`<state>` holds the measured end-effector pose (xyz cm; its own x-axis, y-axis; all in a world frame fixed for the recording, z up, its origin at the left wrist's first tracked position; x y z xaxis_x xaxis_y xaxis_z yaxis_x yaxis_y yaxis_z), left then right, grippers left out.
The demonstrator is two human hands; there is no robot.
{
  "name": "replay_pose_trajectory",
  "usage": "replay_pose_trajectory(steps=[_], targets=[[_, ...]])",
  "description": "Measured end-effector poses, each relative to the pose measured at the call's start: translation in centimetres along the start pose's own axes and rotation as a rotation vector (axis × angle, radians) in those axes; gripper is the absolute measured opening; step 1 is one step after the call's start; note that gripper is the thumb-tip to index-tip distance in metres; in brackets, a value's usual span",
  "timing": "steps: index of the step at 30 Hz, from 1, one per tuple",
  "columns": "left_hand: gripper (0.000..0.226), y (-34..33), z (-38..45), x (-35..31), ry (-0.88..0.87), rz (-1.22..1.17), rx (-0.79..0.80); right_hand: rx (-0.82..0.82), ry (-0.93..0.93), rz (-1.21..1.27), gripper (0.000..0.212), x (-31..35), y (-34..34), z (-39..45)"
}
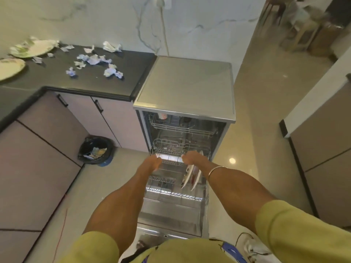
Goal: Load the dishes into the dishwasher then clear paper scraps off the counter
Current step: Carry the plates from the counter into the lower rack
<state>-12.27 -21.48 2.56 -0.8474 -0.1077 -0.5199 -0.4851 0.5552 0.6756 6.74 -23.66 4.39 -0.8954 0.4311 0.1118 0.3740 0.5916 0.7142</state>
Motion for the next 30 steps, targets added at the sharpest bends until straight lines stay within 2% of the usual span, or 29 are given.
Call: replay_pose_trajectory(steps=[3,7,12,15,17,19,23,30], targets=[[0.045,2.4,-2.0,2.8,0.084,-0.052,-0.037,0.01,0.017,-0.074,0.049,3.1,-0.3,-1.3],[0.046,6.8,-4.8,8.6,0.056,-0.04,-0.135,0.035,0.039,-0.11,0.051,8.5,-2.2,-3.2],[0.045,13.9,-7.8,18.0,0.085,-0.061,-0.291,-0.017,0.121,-0.149,0.052,18.3,-4.5,-4.7],[0.043,17.8,-9.6,22.4,0.108,-0.123,-0.313,-0.036,0.161,-0.159,0.052,24.1,-5.6,-4.6],[0.043,20.1,-10.9,24.4,0.12,-0.086,-0.329,-0.014,0.178,-0.133,0.053,27.7,-6.2,-7.4],[0.04,21.8,-11.7,26.3,0.118,-0.056,-0.31,-0.009,0.194,-0.107,0.056,30.9,-6.7,-9.5],[0.04,23.8,-12.5,31.3,0.156,-0.082,-0.378,0.009,0.247,-0.143,0.057,36.4,-8.0,-10.7],[0.057,27.1,-13.6,37.2,0.198,-0.126,-0.472,0.0,0.322,-0.244,0.05,44.5,-7.9,-11.8]])
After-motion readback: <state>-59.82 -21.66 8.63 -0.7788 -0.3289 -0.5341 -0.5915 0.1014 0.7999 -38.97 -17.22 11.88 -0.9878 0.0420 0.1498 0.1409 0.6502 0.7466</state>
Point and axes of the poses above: each hand's wrist, its own z-axis towards the middle knuckle, its own y-axis out of the back of the hand, x = y × z, the point moved 4 cm from there along z, towards the middle knuckle, and after that the axes turned 9 degrees about -y, right-handed, at the moved point
